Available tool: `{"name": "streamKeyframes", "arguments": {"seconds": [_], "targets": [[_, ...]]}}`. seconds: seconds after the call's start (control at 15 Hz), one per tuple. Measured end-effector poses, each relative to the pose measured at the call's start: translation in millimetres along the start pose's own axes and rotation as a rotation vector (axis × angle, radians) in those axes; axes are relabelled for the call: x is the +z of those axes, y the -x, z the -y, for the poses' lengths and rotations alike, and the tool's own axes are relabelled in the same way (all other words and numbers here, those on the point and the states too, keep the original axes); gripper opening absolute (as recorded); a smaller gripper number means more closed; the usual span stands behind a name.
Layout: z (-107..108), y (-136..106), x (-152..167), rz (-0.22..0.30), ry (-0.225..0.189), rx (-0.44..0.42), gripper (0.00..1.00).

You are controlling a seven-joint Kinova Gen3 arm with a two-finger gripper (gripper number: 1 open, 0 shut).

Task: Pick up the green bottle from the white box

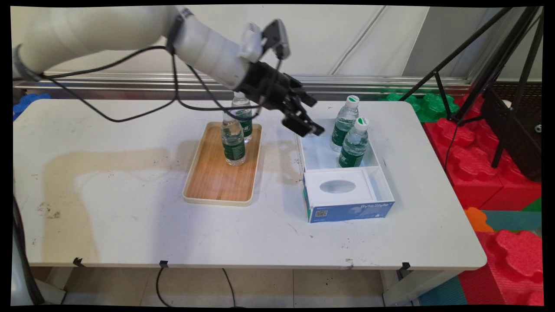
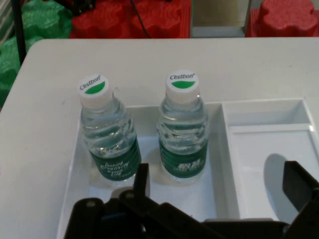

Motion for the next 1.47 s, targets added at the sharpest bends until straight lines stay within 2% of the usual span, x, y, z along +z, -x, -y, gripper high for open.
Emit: {"name": "streamKeyframes", "arguments": {"seconds": [0.87,1.47], "targets": [[10,-5,116,0.05,0.011,0.018,1.0],[11,-6,154,0.053,0.015,0.017,1.0]]}}
